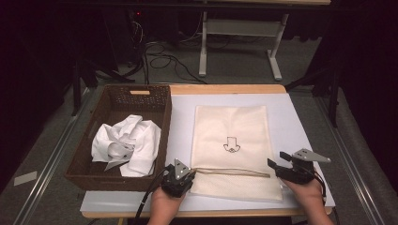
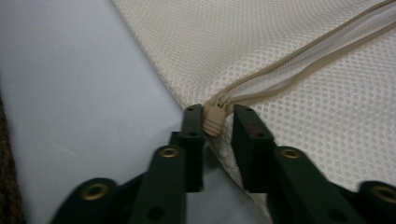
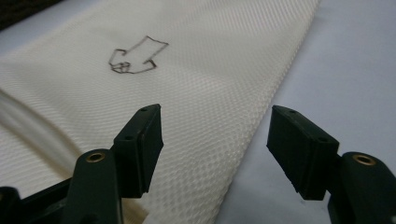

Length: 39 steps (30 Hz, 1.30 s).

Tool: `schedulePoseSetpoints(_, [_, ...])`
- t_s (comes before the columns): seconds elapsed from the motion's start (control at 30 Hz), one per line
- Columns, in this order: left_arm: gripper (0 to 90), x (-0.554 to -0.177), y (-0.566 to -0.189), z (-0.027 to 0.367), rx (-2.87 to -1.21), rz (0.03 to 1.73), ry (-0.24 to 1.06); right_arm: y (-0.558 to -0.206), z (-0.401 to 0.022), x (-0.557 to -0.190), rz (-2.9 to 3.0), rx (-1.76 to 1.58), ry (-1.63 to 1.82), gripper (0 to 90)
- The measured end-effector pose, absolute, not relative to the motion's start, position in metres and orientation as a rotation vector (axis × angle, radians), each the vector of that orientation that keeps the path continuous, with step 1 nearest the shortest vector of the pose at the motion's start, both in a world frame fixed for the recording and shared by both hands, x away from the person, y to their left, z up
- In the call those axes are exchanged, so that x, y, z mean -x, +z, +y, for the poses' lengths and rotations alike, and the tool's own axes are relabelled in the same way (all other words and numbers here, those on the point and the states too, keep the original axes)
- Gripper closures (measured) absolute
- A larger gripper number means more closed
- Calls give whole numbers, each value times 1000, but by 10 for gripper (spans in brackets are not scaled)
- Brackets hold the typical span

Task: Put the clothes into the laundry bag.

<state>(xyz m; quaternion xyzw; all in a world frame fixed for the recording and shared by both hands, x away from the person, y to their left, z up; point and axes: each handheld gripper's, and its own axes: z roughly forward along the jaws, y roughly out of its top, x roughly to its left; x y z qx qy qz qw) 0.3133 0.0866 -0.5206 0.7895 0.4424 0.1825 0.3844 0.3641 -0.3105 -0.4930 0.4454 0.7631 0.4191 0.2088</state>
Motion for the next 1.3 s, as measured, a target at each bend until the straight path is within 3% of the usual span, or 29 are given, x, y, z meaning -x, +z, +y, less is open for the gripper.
schedulePoseSetpoints(0.17, [513,-305,-521,80,-2063,1109,449,-501,-303,-391,2147,-1325,1057,414])
schedulePoseSetpoints(0.27, [482,-301,-522,80,-2070,1122,434,-503,-300,-403,2143,-1369,1021,420])
schedulePoseSetpoints(0.37, [524,-299,-522,82,-2054,1132,407,-506,-298,-408,2153,-1391,980,442])
schedulePoseSetpoints(0.57, [757,-298,-522,82,-2054,1118,378,-510,-298,-410,2192,-1369,949,775])
schedulePoseSetpoints(0.67, [849,-299,-521,81,-2060,1105,369,-509,-298,-409,2207,-1349,959,860])
schedulePoseSetpoints(1.3, [863,-325,-522,69,-2078,1048,458,-507,-320,-399,2163,-1374,977,873])
